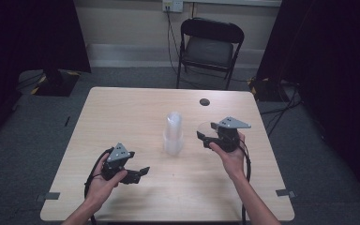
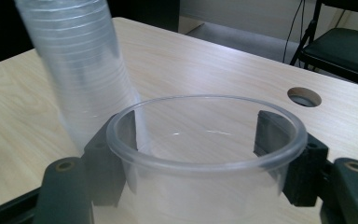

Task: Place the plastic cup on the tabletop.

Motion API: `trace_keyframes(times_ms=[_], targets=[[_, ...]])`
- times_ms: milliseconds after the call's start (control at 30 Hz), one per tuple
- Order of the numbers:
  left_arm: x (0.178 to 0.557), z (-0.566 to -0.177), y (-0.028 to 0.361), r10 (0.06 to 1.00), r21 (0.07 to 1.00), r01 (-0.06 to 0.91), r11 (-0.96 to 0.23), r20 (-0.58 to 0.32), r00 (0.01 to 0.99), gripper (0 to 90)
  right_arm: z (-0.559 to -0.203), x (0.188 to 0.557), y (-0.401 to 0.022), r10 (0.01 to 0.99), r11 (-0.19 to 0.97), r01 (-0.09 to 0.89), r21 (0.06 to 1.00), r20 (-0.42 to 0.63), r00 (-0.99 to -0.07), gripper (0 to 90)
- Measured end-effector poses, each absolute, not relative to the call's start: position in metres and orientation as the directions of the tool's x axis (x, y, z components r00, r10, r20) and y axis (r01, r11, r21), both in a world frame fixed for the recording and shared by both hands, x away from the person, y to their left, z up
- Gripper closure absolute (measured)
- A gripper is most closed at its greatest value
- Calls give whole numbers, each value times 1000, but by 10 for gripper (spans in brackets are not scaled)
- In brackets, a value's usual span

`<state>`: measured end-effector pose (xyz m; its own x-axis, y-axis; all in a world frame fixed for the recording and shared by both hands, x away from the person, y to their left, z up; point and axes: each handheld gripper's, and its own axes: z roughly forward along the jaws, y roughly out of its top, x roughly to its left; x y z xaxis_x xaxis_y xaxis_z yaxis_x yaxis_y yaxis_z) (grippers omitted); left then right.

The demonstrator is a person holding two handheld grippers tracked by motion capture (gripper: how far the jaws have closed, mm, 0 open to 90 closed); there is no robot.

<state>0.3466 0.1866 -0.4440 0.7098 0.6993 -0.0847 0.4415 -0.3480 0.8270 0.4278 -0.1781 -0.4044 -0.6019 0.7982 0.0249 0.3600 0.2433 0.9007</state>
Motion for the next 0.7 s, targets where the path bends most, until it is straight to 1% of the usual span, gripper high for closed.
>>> trace_keyframes(times_ms=[267,333,400,467,533,600,700], targets=[[344,-454,195,703,834,455,-312,-120,701,159,-405,443,-180,815,230,370,900,30,-579,297],[342,-455,198,691,840,441,-315,-115,714,159,-407,446,-181,819,225,376,899,34,-572,297],[340,-456,200,698,839,430,-332,-89,711,158,-409,449,-181,825,212,379,901,43,-564,297],[338,-459,202,696,835,443,-327,-104,710,159,-411,452,-182,832,205,389,898,49,-553,297],[338,-461,202,699,831,441,-340,-91,710,162,-414,455,-182,836,201,395,897,53,-546,296],[338,-463,202,693,826,457,-331,-116,712,160,-416,459,-182,839,195,398,897,57,-541,295],[337,-462,202,666,838,432,-333,-115,737,159,-421,464,-181,846,187,406,894,64,-530,294]])
